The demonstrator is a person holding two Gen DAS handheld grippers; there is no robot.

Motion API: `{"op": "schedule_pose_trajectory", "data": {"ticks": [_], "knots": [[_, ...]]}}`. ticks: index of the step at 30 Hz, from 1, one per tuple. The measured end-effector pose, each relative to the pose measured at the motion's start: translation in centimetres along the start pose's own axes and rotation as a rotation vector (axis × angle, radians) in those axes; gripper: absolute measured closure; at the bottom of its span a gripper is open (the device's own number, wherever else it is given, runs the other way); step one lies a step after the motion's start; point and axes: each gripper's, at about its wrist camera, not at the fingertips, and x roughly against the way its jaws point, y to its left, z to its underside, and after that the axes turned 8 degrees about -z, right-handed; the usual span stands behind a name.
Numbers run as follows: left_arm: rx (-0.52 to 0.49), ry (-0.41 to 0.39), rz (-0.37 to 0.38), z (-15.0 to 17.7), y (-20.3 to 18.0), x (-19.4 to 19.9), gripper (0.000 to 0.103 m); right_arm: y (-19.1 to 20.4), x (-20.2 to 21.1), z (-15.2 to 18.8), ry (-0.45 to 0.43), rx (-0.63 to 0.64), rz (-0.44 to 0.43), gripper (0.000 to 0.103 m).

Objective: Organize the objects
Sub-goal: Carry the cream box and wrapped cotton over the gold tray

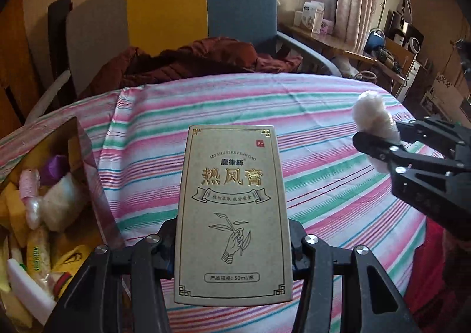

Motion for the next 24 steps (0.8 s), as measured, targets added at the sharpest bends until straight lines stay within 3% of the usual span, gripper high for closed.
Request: {"op": "schedule_pose_trajectory", "data": {"ticks": [24], "knots": [[0.107, -0.083, -0.07, 1.3, 6.8, 6.4, 0.051, 2.5, -0.3, 0.4, -0.019, 0.072, 0.009, 0.066]]}}
